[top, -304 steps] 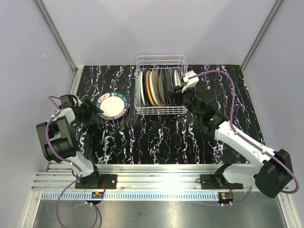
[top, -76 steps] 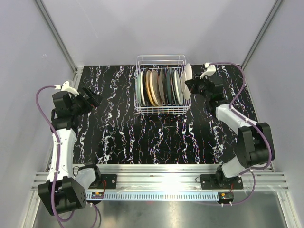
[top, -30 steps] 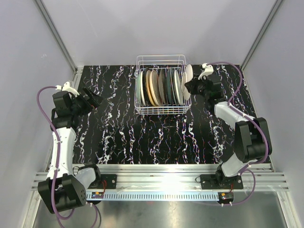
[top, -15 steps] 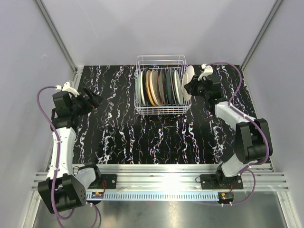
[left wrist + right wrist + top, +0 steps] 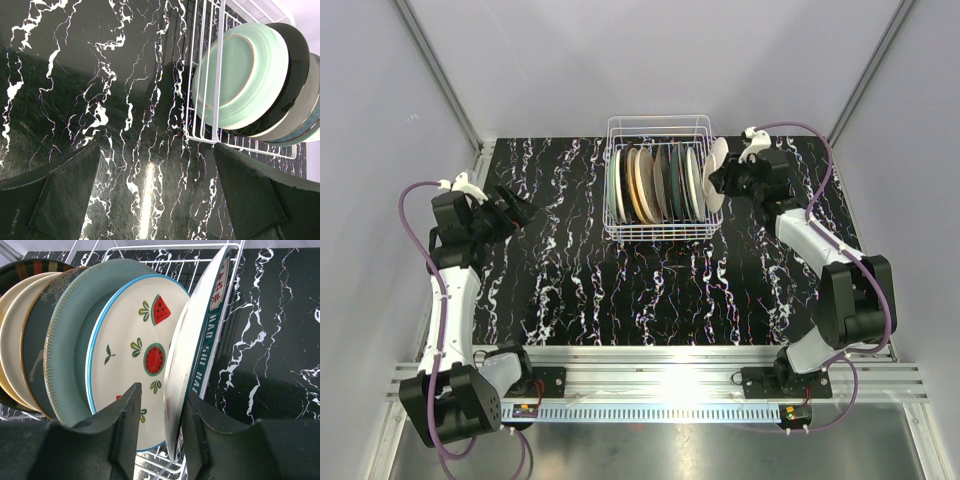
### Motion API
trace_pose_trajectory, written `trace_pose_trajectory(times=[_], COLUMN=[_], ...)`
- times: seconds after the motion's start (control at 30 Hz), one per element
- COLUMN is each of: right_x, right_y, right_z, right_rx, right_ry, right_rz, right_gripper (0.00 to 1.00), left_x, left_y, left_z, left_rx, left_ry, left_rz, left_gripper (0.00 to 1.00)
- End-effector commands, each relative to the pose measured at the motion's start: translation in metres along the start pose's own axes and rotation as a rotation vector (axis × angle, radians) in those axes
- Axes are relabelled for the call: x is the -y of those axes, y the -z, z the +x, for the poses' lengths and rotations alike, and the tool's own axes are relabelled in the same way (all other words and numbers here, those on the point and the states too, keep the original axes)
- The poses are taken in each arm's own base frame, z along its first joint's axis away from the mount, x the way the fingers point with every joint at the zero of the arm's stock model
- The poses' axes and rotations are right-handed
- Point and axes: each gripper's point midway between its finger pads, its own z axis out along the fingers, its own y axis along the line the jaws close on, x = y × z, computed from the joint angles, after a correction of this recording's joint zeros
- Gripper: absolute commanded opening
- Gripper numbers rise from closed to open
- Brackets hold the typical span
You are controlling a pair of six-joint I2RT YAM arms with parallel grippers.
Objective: Load the plates into the dish rack
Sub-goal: Insert the plate into the dish rack
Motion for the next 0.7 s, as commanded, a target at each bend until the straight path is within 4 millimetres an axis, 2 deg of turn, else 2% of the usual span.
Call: trace_pose_trajectory(times=[0.0, 0.13, 0.33, 0.5, 0.67], right_x=[-0.012, -0.012, -0.009, -0.009, -0.009], right_y=[0.013, 0.013, 0.016, 0.013, 0.009], right_z=[-0.047, -0.046, -0.046, -0.044, -0.033], right_rx=[0.106, 0.101, 0.102, 0.095, 0.070], right_ry=[0.046, 0.047, 0.050, 0.046, 0.049], right_rz=[-0.008, -0.003, 0.014, 0.012, -0.003], right_gripper=[0.43, 0.43, 0.36, 0.21, 0.11], left_x=[0.009, 0.009, 0.008, 0.009, 0.010], left_y=[0.001, 0.001, 0.001, 0.001, 0.001], left_z=[-0.012, -0.012, -0.011, -0.011, -0.012], left_rx=[0.029, 0.029, 0.025, 0.025, 0.026], left_ry=[-0.024, -0.026, -0.023, -0.023, -0.025], left_rz=[0.036, 0.036, 0.036, 0.037, 0.039], left_gripper=[0.99, 0.99, 0.99, 0.99, 0.99])
